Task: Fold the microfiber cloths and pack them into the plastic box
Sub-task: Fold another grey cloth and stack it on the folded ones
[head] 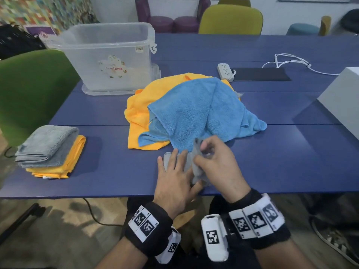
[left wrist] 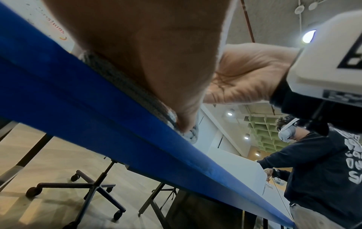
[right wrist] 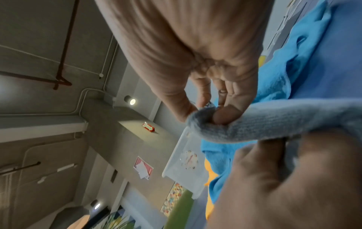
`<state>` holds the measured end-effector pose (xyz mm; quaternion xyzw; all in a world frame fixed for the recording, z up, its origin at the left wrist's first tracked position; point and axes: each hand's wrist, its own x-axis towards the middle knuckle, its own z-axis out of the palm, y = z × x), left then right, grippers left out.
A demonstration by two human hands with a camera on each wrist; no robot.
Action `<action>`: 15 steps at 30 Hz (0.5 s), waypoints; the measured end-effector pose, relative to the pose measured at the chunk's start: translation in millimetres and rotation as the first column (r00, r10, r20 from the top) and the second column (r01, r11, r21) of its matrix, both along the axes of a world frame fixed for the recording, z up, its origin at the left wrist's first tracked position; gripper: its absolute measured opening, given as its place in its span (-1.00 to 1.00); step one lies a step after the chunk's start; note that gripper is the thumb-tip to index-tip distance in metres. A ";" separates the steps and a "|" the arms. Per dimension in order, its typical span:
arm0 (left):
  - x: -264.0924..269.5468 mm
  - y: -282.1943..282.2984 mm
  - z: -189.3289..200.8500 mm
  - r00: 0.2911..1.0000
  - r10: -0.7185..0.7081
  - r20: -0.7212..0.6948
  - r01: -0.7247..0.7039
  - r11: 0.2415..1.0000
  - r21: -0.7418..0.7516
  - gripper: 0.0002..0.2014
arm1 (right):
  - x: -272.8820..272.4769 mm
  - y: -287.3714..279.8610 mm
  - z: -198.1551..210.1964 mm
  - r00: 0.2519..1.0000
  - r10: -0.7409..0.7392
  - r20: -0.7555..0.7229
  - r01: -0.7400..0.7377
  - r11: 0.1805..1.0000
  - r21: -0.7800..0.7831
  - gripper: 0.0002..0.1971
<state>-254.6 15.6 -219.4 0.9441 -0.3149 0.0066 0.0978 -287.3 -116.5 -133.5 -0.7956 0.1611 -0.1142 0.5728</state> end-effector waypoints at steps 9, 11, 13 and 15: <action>1.7 1.4 5.1 1.000 -0.005 0.008 0.006 0.996 -0.089 -0.28 | 13.5 21.4 -10.0 0.992 0.082 -0.094 -0.081 0.997 0.015 -0.74; 3.0 5.5 7.1 0.999 -0.037 -0.032 0.031 0.988 -0.153 -0.34 | 16.1 20.8 -11.7 0.990 0.094 -0.103 -0.076 0.983 0.167 -0.70; 3.8 8.9 10.1 0.995 -0.066 -0.078 0.046 0.971 -0.234 -0.40 | 17.9 19.4 -13.1 0.989 0.104 -0.107 -0.072 0.961 0.267 -0.75; 4.0 10.4 11.7 0.991 -0.070 -0.117 0.035 0.959 -0.283 -0.40 | 18.8 17.1 -14.4 0.987 0.109 -0.115 -0.057 0.923 0.382 -0.85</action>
